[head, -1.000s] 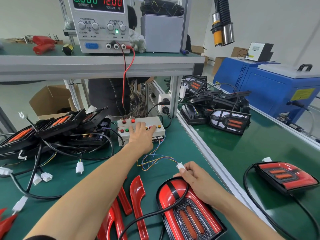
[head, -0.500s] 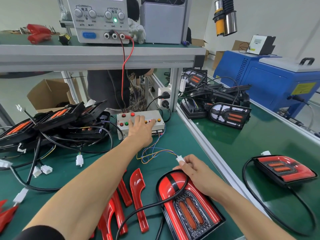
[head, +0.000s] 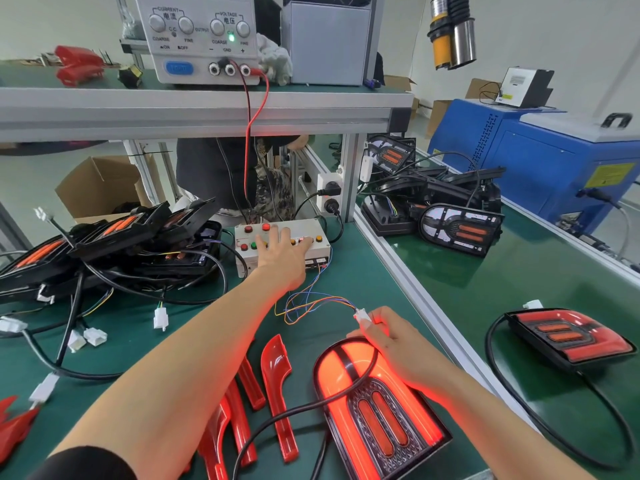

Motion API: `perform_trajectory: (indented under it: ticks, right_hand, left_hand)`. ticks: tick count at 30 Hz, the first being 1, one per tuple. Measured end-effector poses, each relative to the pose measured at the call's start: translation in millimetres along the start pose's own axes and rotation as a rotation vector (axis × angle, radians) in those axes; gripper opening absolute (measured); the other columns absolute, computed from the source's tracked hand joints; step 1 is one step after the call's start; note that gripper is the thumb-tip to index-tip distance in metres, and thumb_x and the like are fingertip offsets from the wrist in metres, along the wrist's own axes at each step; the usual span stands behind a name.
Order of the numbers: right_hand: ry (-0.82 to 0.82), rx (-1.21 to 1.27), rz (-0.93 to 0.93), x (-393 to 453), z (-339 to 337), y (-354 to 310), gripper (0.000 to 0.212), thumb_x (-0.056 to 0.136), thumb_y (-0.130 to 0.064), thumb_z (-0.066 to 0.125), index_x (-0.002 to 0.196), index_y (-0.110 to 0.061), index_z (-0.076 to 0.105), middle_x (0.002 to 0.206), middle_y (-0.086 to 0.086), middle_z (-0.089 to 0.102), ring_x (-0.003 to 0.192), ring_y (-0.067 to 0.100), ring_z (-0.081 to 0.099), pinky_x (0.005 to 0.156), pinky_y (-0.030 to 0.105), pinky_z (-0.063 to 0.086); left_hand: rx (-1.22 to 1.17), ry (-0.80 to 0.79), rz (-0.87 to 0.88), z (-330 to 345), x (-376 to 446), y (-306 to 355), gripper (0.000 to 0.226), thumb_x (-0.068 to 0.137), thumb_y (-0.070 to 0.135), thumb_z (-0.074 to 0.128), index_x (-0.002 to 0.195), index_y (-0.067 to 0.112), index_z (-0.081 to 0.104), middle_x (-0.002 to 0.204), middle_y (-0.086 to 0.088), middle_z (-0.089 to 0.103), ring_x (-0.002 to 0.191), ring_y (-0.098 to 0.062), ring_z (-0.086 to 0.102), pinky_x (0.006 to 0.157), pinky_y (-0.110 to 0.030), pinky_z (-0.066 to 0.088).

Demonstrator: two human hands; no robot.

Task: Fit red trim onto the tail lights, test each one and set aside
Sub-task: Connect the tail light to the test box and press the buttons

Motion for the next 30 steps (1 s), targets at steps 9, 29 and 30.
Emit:
perform_trajectory:
  ticks: [9,29,30]
  right_hand:
    - [-0.010,-0.009,0.003,-1.5,0.1,-2.8,0.029,0.104,-0.054,0.040,0.106,-0.029,0.054,0.108,-0.023,0.073,0.106,0.000,0.062,0.084,0.019,0.041]
    - [-0.026,0.031,0.006,-4.5,1.4,-5.4,0.029,0.105,-0.051,0.042,0.105,-0.024,0.054,0.108,-0.016,0.075,0.100,0.007,0.067,0.083,0.024,0.048]
    - [-0.018,0.000,-0.007,-4.7,1.0,-6.6,0.030,0.105,-0.052,0.041,0.105,-0.025,0.053,0.108,-0.017,0.074,0.101,0.002,0.064,0.081,0.021,0.043]
  left_hand:
    - [0.016,-0.011,-0.005,1.6,2.1,-0.6,0.080,0.093,0.012,0.054,0.158,0.038,0.016,0.161,-0.018,0.014,0.153,-0.042,-0.005,0.121,-0.065,0.006]
    - [0.059,0.002,0.013,-1.1,1.0,0.5,0.077,0.092,0.014,0.054,0.158,0.035,0.019,0.160,-0.021,0.014,0.153,-0.041,-0.003,0.121,-0.063,0.005]
    - [0.051,0.003,0.012,-0.5,1.2,-0.1,0.078,0.092,0.014,0.054,0.158,0.036,0.019,0.160,-0.021,0.015,0.153,-0.041,-0.003,0.121,-0.064,0.005]
Point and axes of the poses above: each hand's wrist, its own x-axis towards the middle knuckle, its own z-axis out of the palm, y = z × x, the point moved 4 cm from there along x, towards the middle knuckle
